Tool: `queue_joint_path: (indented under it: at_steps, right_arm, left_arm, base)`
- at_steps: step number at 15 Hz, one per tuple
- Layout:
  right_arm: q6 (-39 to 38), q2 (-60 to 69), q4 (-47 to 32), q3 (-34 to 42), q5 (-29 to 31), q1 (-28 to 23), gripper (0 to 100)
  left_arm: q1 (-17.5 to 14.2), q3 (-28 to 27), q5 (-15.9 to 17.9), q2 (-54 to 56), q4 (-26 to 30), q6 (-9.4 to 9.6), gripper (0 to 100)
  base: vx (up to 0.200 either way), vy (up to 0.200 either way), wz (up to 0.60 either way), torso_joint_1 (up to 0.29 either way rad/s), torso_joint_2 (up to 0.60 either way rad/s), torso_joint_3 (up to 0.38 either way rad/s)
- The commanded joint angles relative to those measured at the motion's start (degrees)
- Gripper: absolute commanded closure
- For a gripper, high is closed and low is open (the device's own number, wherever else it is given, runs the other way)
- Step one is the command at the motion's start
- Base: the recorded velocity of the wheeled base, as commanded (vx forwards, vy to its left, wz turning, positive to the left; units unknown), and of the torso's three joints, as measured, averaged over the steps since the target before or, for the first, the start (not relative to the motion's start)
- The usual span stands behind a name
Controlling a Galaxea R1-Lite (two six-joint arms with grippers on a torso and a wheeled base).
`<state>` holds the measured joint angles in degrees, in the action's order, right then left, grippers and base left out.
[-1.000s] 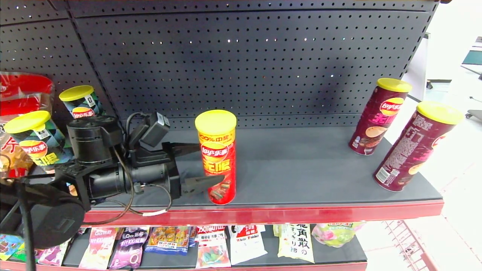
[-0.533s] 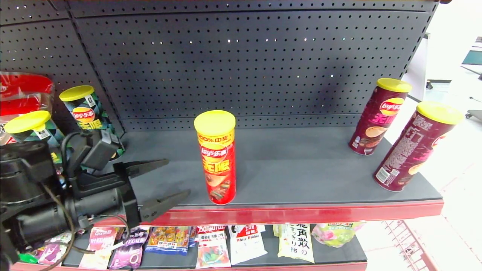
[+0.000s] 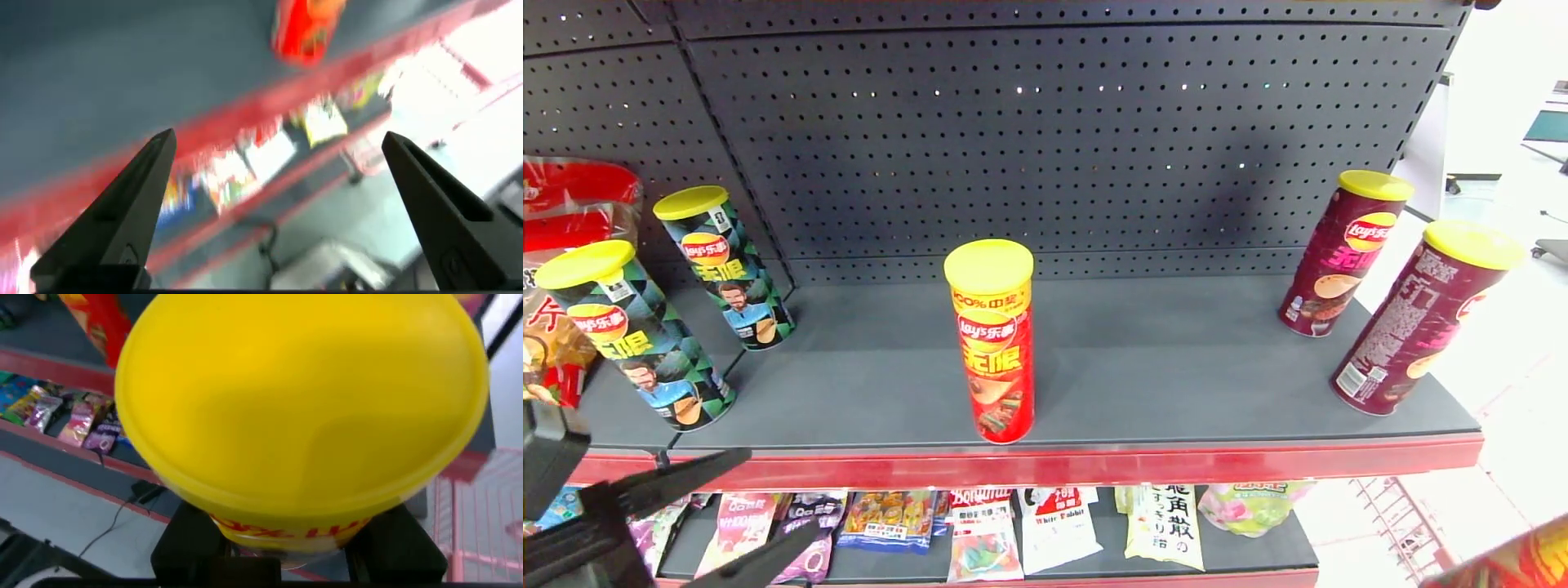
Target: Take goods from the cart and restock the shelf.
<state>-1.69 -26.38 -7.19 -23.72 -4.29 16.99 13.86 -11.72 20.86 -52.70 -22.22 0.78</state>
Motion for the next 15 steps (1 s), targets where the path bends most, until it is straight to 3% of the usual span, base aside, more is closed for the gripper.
queue_joint_path:
  at_steps: [1, 2, 3, 7, 9, 15]
  right_arm:
    - [0.29, -17.92, 9.74, -6.51, -1.69, 4.98, 100]
    - [0.38, -23.28, 13.7, -7.83, -3.0, 7.53, 100]
    - [0.46, -26.97, 14.58, -10.12, -3.36, 9.73, 100]
    - [4.59, -42.17, 14.66, -22.51, -3.71, 12.54, 100]
    - [4.68, -48.59, 14.75, -28.04, -4.06, 15.26, 100]
    - [5.12, -68.1, 18.79, -44.13, -6.34, 15.53, 100]
  left_arm:
    - [-0.33, -4.81, -4.07, 21.32, 21.26, -0.69, 0]
    - [-0.33, -5.25, -5.83, 27.65, 28.46, -0.69, 0]
    - [-0.33, -4.81, -6.97, 30.55, 30.31, -0.69, 0]
    - [-0.33, -3.14, -10.31, 32.75, 30.92, -0.6, 0]
    - [-0.33, -2.96, -10.4, 33.1, 30.92, -0.34, 0]
    - [-0.33, -2.08, -11.63, 34.33, 30.92, -0.25, 0]
  base:
    - [0.0, 0.0, 0.0, 0.0, 0.0, 0.0]
    - [0.0, 0.0, 0.0, 0.0, 0.0, 0.0]
    - [0.0, 0.0, 0.0, 0.0, 0.0, 0.0]
    - [0.0, 0.0, 0.0, 0.0, 0.0, 0.0]
    - [0.0, 0.0, 0.0, 0.0, 0.0, 0.0]
    - [0.0, 0.0, 0.0, 0.0, 0.0, 0.0]
